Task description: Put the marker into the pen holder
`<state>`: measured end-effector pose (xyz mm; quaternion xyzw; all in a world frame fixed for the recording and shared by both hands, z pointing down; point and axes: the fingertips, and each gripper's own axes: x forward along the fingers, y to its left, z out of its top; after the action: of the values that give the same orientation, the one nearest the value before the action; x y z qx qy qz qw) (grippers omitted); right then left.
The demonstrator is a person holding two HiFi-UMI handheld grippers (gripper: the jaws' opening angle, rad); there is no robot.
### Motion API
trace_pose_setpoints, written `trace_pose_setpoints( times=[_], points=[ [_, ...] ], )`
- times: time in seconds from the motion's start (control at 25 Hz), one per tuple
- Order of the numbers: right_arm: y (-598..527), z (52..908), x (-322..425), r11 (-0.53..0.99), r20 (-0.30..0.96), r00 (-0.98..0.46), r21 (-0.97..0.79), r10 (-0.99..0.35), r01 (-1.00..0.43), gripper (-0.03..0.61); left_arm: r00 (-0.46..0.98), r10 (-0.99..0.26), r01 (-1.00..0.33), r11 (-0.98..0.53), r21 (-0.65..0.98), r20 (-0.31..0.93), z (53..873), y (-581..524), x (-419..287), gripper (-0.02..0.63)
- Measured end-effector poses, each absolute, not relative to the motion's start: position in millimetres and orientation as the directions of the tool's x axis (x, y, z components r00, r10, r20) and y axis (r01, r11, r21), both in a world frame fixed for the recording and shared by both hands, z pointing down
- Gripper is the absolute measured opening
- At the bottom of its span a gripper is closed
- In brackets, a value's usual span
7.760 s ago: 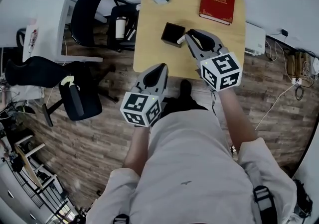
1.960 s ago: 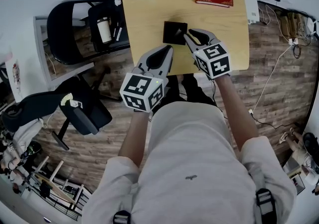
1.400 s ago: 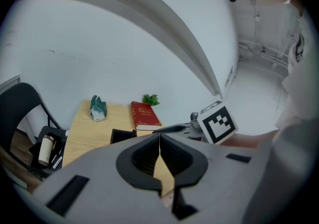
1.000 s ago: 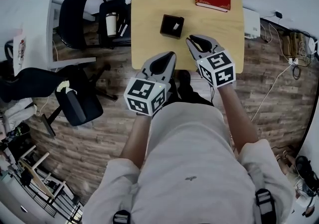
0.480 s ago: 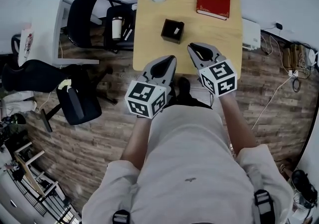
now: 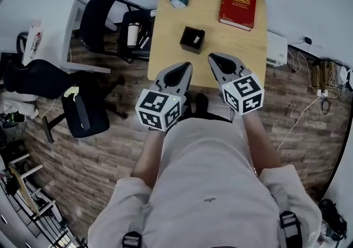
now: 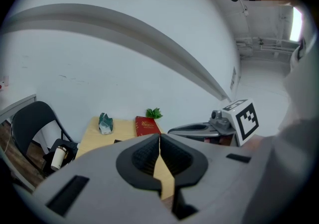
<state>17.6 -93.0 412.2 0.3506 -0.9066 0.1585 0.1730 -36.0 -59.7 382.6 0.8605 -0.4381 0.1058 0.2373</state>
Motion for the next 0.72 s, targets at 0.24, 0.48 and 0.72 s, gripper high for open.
trace_pose_setpoints(
  times=[0.24, 0.48, 0.72],
  points=[
    [-84.7, 400.7, 15.8, 0.719, 0.396, -0.71, -0.159, -0.582, -0.677, 0.0, 0.59, -0.715, -0.807, -0.509, 0.299, 0.376, 374.5, -56.3, -37.5, 0.009],
    [-78.8, 394.5, 18.8, 0.729, 0.378, -0.719, -0.149, -0.582, -0.668, 0.0, 0.588, -0.718, -0.809, -0.515, 0.284, 0.374, 373.2, -54.8, -33.6, 0.009],
    [-77.9, 390.3, 22.0, 0.737, 0.381, -0.724, -0.142, -0.575, -0.661, 0.0, 0.593, -0.711, -0.805, -0.522, 0.28, 0.379, 372.6, -57.4, -28.5, 0.009]
  ],
)
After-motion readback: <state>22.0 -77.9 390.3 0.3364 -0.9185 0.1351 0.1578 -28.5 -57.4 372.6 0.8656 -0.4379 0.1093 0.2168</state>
